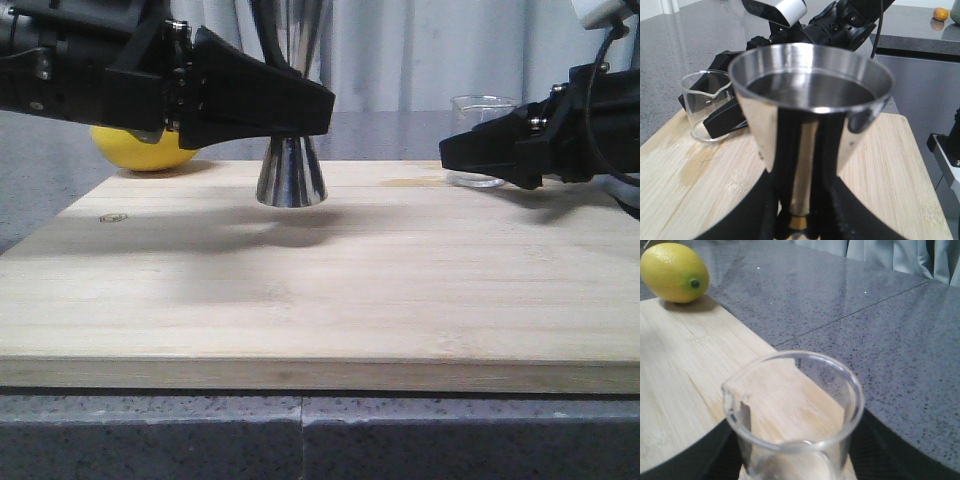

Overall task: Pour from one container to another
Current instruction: 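Lower the glass beaker onto the board with the right gripper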

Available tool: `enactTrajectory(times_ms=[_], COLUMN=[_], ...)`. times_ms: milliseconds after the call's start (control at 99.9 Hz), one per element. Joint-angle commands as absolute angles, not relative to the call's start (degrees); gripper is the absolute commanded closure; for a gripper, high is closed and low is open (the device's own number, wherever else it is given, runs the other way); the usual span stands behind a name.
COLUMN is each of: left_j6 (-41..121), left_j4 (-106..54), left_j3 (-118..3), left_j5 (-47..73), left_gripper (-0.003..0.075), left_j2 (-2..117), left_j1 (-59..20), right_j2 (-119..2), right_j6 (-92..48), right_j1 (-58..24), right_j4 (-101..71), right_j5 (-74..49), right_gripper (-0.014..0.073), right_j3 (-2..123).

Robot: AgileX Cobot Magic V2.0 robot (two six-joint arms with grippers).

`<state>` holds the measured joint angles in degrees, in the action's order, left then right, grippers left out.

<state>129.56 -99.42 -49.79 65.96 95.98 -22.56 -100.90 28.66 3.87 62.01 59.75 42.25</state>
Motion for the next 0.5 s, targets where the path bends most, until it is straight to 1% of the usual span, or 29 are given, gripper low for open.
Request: enactTrajectory(times_ms=[0, 110, 330, 490], left_j6=[129.1, 129.1, 129.1, 129.1], left_j4=[-103.1, -103.1, -103.1, -103.0], left_j3=[-51.4, -51.4, -51.4, -51.4], left_j5=[71.6, 71.6, 71.6, 71.6], left_gripper=[0.0739, 0.0739, 0.0739, 0.0739], left_j2=[93.4, 93.4, 93.4, 93.4], left_j1=[-22.9, -22.9, -22.9, -22.9], right_j2=[-98.8, -98.8, -98.8, -98.8], right_j6=[28.1, 28.1, 28.1, 28.1], right_j1=[4.3, 4.3, 4.3, 4.3], right_j4=[60.0, 60.0, 58.9, 58.9], right_j5=[63.8, 64.6, 64.6, 64.7], right_gripper=[0.0217, 0.0211, 0.01, 0.0091], right_j3=[43.4, 43.4, 43.4, 43.4])
